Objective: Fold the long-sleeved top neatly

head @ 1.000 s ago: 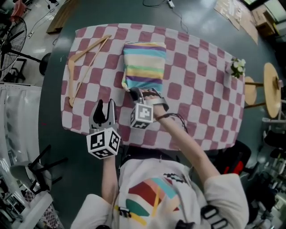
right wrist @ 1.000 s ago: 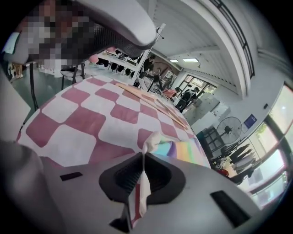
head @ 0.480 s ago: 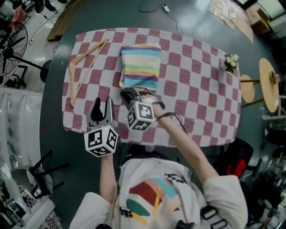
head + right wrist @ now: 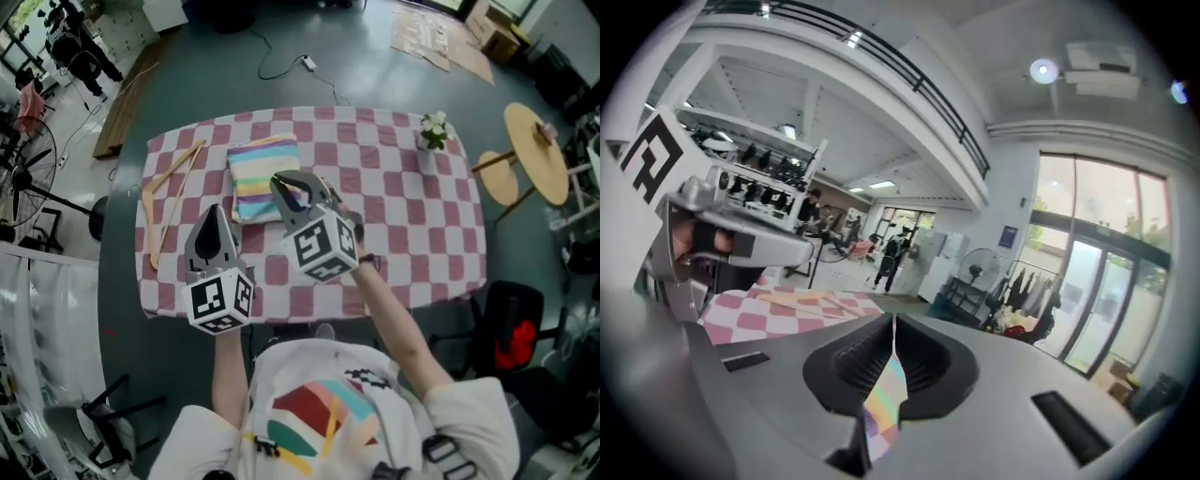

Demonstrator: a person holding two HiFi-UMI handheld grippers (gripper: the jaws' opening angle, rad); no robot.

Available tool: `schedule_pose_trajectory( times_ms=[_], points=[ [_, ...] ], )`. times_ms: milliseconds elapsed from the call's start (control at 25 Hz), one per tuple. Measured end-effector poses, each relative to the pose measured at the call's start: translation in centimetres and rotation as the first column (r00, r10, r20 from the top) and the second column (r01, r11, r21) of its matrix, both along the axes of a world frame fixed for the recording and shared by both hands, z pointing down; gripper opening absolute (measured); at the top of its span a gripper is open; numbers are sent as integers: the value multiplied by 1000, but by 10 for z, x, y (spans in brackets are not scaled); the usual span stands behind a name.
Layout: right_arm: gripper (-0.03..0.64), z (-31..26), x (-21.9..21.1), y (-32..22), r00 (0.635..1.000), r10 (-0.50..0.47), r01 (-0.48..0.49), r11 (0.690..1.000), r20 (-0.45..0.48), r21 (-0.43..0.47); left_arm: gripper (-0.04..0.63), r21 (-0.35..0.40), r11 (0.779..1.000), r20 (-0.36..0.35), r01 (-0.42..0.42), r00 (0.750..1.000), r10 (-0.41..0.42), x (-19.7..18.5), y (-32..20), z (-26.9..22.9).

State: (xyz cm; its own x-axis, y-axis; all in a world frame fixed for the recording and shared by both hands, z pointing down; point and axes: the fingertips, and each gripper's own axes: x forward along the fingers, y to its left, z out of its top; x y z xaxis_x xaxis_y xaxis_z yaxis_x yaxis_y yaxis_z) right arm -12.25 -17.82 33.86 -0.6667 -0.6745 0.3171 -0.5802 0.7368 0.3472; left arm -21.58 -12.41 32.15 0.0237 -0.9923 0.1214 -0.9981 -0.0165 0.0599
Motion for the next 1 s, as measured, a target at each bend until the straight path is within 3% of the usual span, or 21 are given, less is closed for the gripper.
schedule_pose_trajectory(
  times_ms=[200, 480, 760, 1000],
  points=[
    [11, -23, 74, 18, 974, 207, -204, 978, 89, -36, 6, -44, 995, -17, -95, 995, 94, 55, -1, 3],
    [6, 8, 163, 61, 880, 443, -410, 891, 173, -194, 6, -123, 969, -31, -216, 976, 214, 112, 17, 29],
    [6, 42, 199, 87, 829, 543, -492, 822, 132, -286, 6, -182, 950, -67, -252, 967, 244, 126, 25, 50],
    [5, 51, 204, 85, 825, 552, -495, 810, 122, -313, 6, -202, 946, -79, -253, 967, 242, 126, 26, 58]
  ],
)
